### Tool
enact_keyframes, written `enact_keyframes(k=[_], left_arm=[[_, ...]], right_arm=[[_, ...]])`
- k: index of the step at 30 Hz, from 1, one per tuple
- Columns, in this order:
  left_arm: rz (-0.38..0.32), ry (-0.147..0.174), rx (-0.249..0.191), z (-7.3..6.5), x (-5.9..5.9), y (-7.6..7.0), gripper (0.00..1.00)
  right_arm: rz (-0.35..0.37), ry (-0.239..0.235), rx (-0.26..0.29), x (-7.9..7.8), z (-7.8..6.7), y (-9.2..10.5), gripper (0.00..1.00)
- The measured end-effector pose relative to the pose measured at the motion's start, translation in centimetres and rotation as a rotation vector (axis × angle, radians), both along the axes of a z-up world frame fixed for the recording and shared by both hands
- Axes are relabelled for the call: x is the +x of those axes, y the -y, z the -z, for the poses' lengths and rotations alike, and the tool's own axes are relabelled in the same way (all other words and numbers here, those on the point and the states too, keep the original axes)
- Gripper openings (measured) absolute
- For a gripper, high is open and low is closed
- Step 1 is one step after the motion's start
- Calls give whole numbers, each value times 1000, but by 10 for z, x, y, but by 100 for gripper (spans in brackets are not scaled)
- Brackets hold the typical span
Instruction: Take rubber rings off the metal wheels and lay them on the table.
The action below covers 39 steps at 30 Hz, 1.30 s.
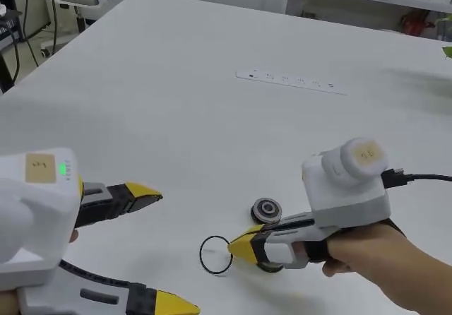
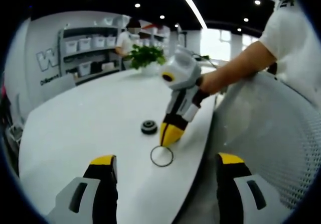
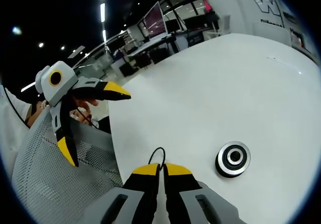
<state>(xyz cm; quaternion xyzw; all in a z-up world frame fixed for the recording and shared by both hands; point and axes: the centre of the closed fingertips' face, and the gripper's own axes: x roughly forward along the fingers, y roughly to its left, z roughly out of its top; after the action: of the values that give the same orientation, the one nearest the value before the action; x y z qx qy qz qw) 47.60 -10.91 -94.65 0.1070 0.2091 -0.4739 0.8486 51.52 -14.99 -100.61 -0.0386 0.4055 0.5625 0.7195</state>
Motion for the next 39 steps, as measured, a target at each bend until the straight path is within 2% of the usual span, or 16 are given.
enact_keyframes(k=[7, 13, 20, 31, 33, 39], left_arm=[[-4, -1, 0, 0, 0, 0, 82], [-3, -1, 2, 0, 0, 0, 82], [2, -3, 1, 0, -1, 0, 82], [9, -7, -2, 0, -2, 2, 82], [11, -8, -2, 1, -2, 2, 82], [20, -12, 6, 2, -4, 3, 82]], right_arm=[[-1, 4, -4, 0, 1, 1, 4], [3, 29, -8, 3, 0, 3, 12], [17, 37, 2, 6, -6, 7, 12], [23, 90, 45, 14, -31, 10, 13], [26, 110, 45, 16, -35, 13, 13], [54, 133, 69, 24, -47, 24, 14]])
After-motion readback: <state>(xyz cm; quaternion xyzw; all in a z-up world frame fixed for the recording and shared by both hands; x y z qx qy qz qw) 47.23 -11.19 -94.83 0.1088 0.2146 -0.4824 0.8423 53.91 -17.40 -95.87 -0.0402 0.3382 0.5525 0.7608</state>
